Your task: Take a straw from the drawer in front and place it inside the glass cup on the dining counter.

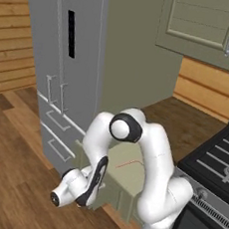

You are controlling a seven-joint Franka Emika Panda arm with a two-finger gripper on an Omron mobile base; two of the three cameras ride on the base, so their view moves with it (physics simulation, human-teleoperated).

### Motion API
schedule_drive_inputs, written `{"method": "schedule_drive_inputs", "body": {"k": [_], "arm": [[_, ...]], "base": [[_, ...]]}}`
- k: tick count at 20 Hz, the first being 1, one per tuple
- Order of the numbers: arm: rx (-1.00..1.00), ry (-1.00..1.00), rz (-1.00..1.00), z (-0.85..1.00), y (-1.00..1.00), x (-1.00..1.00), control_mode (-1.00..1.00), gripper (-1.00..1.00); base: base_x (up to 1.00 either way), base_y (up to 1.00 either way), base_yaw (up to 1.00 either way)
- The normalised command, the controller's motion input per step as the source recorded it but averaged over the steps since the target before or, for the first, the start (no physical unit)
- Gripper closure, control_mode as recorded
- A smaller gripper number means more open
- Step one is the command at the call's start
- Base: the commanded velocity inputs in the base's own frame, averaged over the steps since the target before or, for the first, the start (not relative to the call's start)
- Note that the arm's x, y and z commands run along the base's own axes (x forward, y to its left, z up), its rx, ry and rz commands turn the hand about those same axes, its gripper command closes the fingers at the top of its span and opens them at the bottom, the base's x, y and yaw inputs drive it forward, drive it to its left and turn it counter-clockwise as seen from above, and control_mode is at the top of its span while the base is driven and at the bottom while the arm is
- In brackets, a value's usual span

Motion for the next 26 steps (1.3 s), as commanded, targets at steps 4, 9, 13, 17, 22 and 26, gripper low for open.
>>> {"method": "schedule_drive_inputs", "body": {"k": [4,9,13,17,22,26], "arm": [[0.01,0.0,0.0,0.04,0.62,-0.45,-1.0,-1.0],[0.17,0.12,0.0,0.23,0.3,-0.48,-1.0,-1.0],[0.31,0.21,0.0,0.42,0.27,-0.49,-1.0,-1.0],[0.38,0.01,0.0,0.99,0.02,-0.47,-1.0,-1.0],[0.32,0.0,-0.03,1.0,-0.37,-0.02,-1.0,-1.0],[0.28,0.01,-0.1,1.0,-0.73,0.19,-1.0,-1.0]], "base": [[0.0,0.0,0.0],[0.0,0.0,0.0],[0.0,0.0,0.0],[0.0,0.0,0.0],[0.0,0.0,0.0],[0.0,0.0,0.0]]}}
